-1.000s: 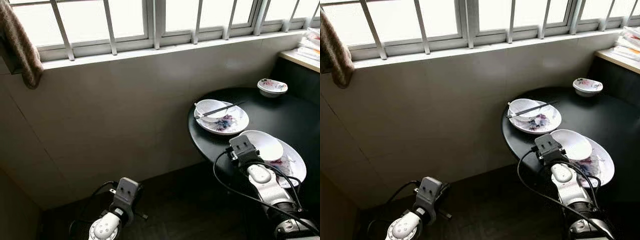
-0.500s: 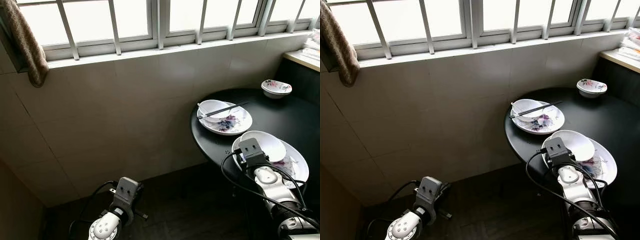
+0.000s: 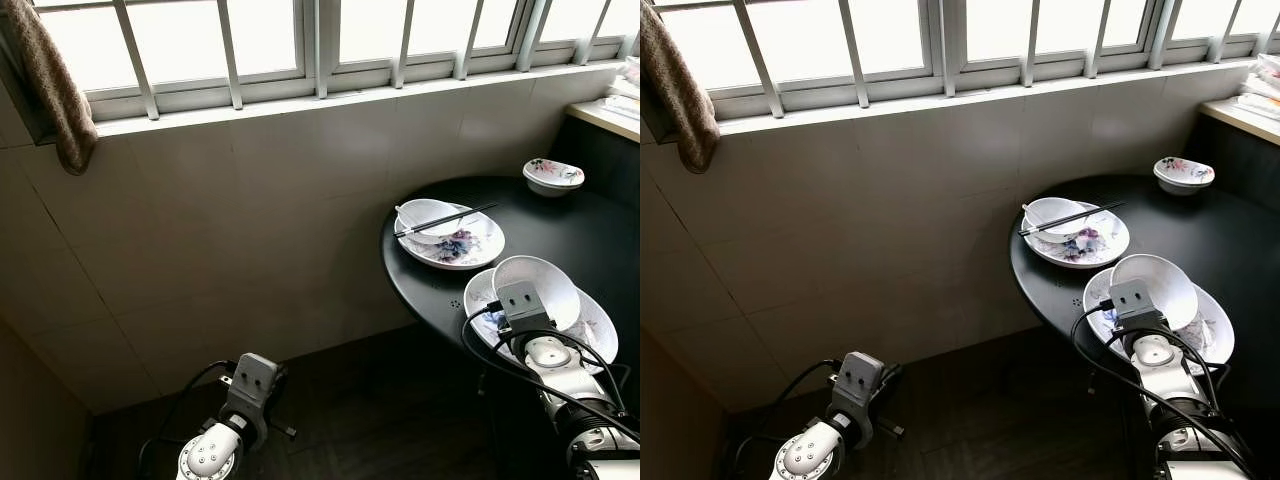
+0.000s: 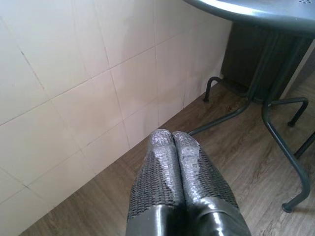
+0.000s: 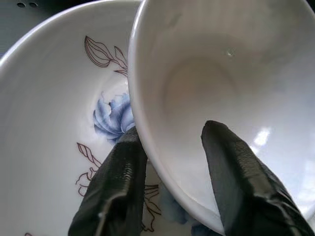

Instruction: Kitchen organization

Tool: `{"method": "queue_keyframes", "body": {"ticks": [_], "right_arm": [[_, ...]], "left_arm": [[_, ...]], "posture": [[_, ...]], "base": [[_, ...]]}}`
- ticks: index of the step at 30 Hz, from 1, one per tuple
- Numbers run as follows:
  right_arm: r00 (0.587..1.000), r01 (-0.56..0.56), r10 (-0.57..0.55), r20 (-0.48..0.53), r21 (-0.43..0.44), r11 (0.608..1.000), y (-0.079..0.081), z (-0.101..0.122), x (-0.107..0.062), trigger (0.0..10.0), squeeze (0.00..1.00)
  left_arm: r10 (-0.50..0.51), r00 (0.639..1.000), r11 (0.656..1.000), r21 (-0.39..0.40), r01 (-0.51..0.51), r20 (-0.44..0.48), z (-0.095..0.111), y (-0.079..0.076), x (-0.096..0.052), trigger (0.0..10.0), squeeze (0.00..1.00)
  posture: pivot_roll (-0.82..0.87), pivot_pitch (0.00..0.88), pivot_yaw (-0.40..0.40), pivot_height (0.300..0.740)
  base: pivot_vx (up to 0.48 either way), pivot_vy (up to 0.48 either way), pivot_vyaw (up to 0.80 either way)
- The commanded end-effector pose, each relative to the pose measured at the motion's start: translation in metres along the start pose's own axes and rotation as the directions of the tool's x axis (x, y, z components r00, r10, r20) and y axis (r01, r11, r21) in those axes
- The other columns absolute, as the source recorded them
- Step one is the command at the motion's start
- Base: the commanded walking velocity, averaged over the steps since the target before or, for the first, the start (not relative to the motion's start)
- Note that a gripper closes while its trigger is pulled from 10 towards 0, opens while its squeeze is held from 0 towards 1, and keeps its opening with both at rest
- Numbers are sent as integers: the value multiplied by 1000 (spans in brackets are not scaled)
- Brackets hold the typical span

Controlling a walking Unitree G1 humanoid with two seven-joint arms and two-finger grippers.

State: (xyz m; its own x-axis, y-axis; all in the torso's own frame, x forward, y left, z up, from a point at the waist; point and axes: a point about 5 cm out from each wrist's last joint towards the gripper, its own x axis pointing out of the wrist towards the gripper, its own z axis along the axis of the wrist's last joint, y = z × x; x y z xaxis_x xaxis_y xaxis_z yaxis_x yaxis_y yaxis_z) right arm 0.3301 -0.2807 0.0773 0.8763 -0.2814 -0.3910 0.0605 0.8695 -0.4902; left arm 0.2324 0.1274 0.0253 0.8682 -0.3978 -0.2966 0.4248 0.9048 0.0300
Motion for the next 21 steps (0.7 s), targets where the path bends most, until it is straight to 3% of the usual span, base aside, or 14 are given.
{"method": "queue_keyframes", "body": {"ticks": [1, 8, 11, 16, 18, 21], "right_arm": [[1000, -19, 19, -1, 20, 1000, 6, 0, 0, 0, 0], [999, -38, 38, 12, -14, 999, 12, 1, 0, 0, 0], [998, -14, 23, 60, -144, 989, 12, 6, -1, 0, 0], [996, 4, 10, 84, -162, 987, 17, 6, -2, 0, 0], [993, 30, -10, 114, -176, 984, 17, 8, -3, 0, 0], [964, 155, -92, 249, -249, 956, 13, 24, -7, 0, 0]], "left_arm": [[6, 1000, 1000, -17, -7, -11, -2, 2, 0, 10000, 0], [7, 1000, 1000, -21, -7, -11, -3, 2, 0, 10000, 0], [6, 1000, 1000, -26, -6, -11, -3, 1, 0, 10000, 0], [5, 1000, 999, -32, -5, -10, -3, 1, 0, 10000, 0], [5, 1000, 999, -34, -5, -11, -4, 0, 1, 10000, 0], [4, 1000, 999, -39, -4, -10, -4, 0, 1, 10000, 0]], "posture": [[-85, 0, 22, 740], [-84, 0, 20, 740], [-84, 0, 19, 740], [-82, 0, 15, 740], [-82, 0, 14, 740], [-82, 0, 14, 740]], "base": [[0, 0, 0], [0, 0, 0], [0, 0, 0], [0, 0, 0], [0, 0, 0], [0, 0, 0]]}}
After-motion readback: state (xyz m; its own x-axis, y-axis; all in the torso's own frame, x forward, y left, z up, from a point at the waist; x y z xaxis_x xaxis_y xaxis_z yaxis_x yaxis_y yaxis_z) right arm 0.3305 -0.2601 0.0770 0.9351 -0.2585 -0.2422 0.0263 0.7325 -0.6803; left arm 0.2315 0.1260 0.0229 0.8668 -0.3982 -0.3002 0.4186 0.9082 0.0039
